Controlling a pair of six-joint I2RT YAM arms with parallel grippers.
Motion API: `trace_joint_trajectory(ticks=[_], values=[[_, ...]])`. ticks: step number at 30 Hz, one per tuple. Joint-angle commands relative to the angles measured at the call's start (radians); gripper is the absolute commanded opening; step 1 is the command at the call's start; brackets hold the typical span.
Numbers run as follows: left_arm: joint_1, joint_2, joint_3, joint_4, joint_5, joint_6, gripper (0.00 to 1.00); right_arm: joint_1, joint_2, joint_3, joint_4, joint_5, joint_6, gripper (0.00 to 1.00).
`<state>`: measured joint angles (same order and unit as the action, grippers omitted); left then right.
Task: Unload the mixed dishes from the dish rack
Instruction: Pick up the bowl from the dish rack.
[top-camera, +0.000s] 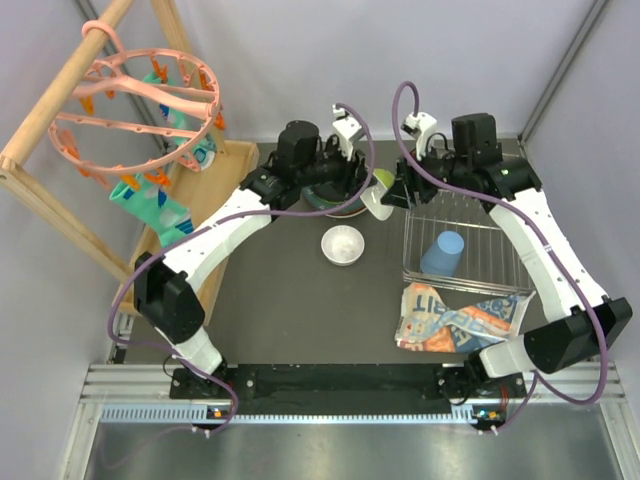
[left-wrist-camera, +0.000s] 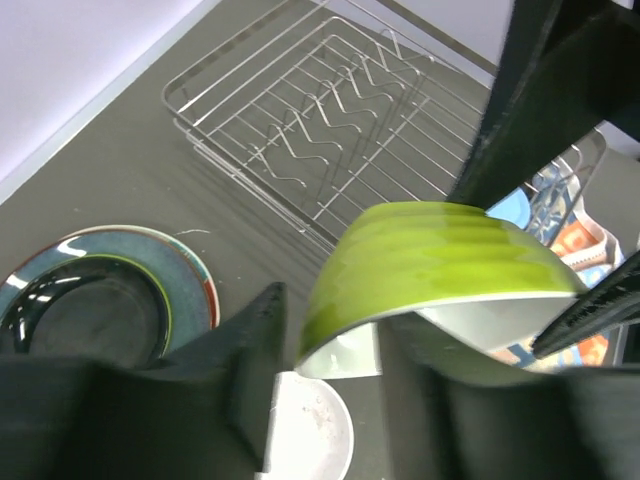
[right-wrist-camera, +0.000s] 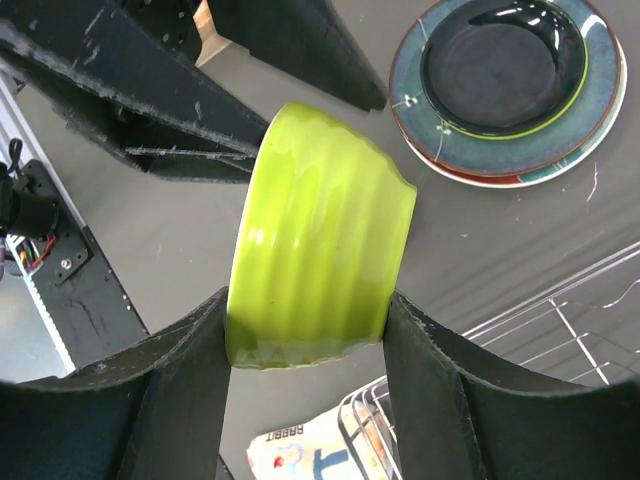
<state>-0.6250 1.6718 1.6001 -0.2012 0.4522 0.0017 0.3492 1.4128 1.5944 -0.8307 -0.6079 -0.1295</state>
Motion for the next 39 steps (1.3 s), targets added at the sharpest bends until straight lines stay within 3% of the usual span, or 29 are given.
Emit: trace_joint_trajectory(ticks=[1, 2, 3, 4, 7, 15, 16, 17, 19, 22, 26, 30, 37, 39], values=[[0.001, 0.008, -0.005, 0.077, 0.022, 0.003, 0.38, 0.011, -0.046, 0.004, 0.01, -0.116, -0.016, 0.43], [0.001, 0.008, -0.008, 0.077, 0.035, 0.003, 0.33, 0.011, -0.046, 0.006, 0.012, -0.119, -0.015, 0.43], [-0.001, 0.006, -0.014, 0.086, 0.066, -0.026, 0.19, 0.011, -0.044, 0.001, 0.012, -0.122, -0.015, 0.43], [0.001, 0.005, -0.025, 0.089, 0.075, -0.038, 0.11, 0.011, -0.044, -0.001, 0.012, -0.13, -0.015, 0.43], [0.001, -0.004, -0.055, 0.109, 0.089, -0.049, 0.0, 0.011, -0.043, -0.007, 0.007, -0.151, -0.016, 0.44], [0.001, -0.044, -0.108, 0.125, 0.097, -0.058, 0.0, 0.011, -0.048, -0.024, 0.002, -0.165, -0.022, 0.58], [-0.001, -0.044, -0.108, 0.121, 0.095, -0.057, 0.0, 0.011, -0.049, -0.028, 0.002, -0.161, -0.024, 0.63], [-0.001, -0.052, -0.106, 0.109, 0.088, -0.055, 0.0, 0.011, -0.051, -0.03, 0.001, -0.155, -0.022, 0.75], [0.002, -0.055, -0.098, 0.088, 0.068, -0.036, 0.0, 0.011, -0.055, -0.043, 0.008, -0.124, -0.022, 0.84], [0.007, -0.063, -0.08, 0.019, 0.007, 0.026, 0.0, 0.011, -0.077, -0.059, 0.018, -0.067, -0.018, 0.89], [0.025, -0.057, -0.043, -0.116, -0.073, 0.09, 0.0, 0.011, -0.1, -0.063, 0.024, 0.014, -0.013, 0.91], [0.045, -0.005, 0.065, -0.365, -0.202, 0.171, 0.0, 0.011, -0.126, -0.08, 0.045, 0.092, -0.005, 0.92], [0.05, 0.207, 0.323, -0.757, -0.247, 0.27, 0.0, 0.011, -0.15, -0.094, 0.047, 0.114, -0.007, 0.93], [0.05, 0.235, 0.351, -0.779, -0.251, 0.282, 0.0, 0.011, -0.156, -0.1, 0.045, 0.114, -0.01, 0.93]])
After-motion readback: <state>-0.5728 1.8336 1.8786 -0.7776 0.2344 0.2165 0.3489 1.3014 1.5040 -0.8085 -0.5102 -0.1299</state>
